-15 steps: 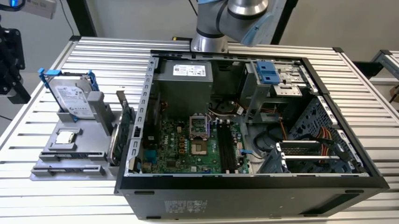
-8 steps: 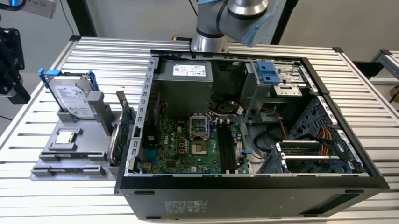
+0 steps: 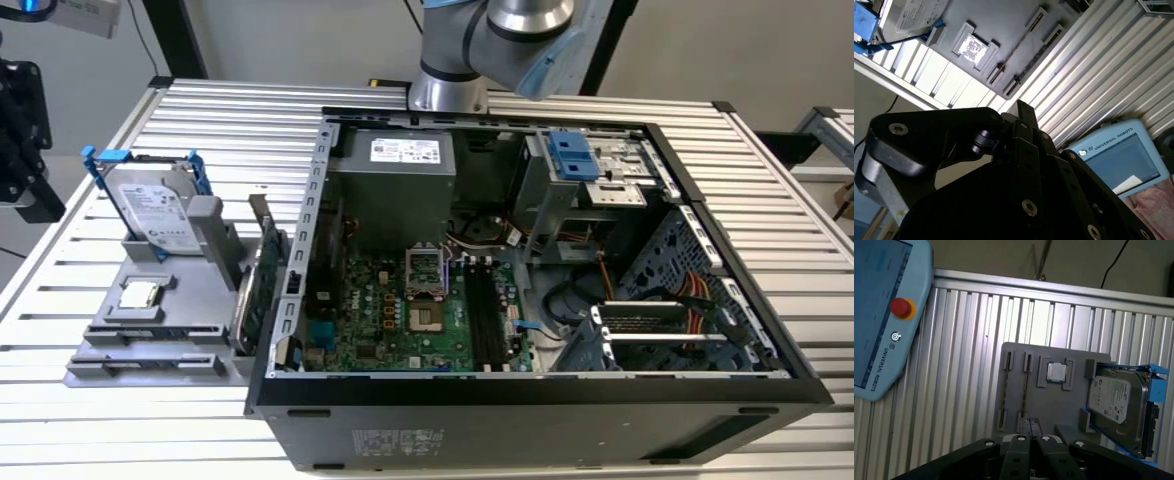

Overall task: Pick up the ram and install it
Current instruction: 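Pick up the ram and move it above insertion slot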

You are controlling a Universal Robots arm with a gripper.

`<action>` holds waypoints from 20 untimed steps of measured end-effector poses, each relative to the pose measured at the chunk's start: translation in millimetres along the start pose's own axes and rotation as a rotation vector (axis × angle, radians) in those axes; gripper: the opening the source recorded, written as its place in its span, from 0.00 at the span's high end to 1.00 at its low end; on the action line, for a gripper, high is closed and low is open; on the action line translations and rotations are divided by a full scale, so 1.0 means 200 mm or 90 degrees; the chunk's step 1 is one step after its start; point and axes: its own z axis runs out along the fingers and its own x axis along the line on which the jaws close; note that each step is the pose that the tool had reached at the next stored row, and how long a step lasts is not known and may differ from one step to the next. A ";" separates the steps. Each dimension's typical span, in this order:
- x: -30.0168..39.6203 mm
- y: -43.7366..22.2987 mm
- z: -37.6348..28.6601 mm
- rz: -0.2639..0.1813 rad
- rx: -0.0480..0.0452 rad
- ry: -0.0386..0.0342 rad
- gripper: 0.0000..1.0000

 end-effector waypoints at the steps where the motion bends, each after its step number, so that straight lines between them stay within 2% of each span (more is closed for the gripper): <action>1: 0.000 0.000 0.000 -0.001 0.0000 0.0001 1.00; 20: 0.000 0.000 0.000 -0.040 -0.0004 0.0019 1.00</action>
